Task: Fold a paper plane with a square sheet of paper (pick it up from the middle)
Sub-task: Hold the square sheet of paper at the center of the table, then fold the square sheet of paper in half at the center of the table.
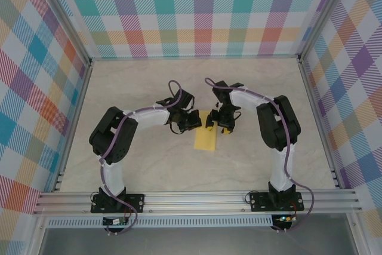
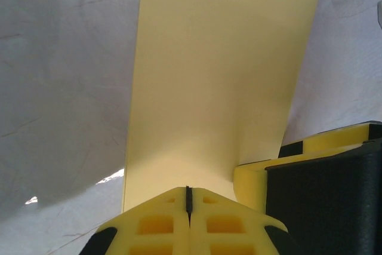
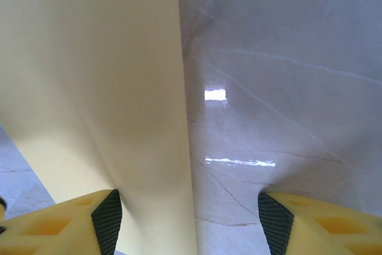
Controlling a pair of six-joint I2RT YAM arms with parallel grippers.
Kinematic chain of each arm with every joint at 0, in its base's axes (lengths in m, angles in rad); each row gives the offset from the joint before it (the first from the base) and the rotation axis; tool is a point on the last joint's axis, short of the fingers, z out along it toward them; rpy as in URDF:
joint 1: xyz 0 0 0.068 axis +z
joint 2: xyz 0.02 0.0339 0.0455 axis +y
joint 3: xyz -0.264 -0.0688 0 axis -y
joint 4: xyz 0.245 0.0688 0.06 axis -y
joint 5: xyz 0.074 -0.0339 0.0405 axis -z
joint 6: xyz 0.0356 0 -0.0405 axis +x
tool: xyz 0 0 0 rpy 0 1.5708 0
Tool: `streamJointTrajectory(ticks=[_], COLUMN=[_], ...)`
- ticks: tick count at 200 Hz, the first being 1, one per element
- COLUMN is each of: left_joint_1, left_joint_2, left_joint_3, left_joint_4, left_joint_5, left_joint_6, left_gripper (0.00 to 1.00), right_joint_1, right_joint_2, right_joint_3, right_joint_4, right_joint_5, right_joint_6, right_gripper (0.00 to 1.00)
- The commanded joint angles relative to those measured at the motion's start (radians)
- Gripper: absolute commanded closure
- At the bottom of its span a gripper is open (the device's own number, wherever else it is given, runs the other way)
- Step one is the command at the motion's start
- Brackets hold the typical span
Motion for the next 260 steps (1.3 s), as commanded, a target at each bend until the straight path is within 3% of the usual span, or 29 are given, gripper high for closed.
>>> streamJointTrajectory(ticks=[1,140,168,203,222,260], left_joint_1=[-0.014,-0.032,-0.032,-0.032,-0.032,-0.032], left_joint_2=[0.025,0.084,0.079,0.076,0.078,0.08], left_joint_3=[0.03,0.053,0.041,0.037,0.032,0.035], left_joint_4=[-0.018,-0.123,-0.131,-0.131,-0.124,-0.128], left_joint_5=[-0.018,-0.091,-0.102,-0.103,-0.099,-0.102], left_joint_6=[0.002,0.035,0.041,0.046,0.047,0.047], left_gripper=[1.0,1.0,1.0,1.0,1.0,1.0], right_joint_1=[0.005,0.005,0.0,-0.048,-0.076,-0.085], right_joint_2=[0.075,0.056,-0.025,-0.236,-0.327,-0.349], right_joint_3=[-0.043,-0.048,-0.042,-0.131,-0.213,-0.322], right_joint_4=[-0.007,0.017,0.054,0.199,0.32,0.51], right_joint_5=[0.063,0.038,0.017,-0.047,-0.143,-0.324], right_joint_6=[0.005,0.019,0.031,0.067,0.072,0.135], right_gripper=[0.34,0.33,0.3,0.28,0.34,0.73])
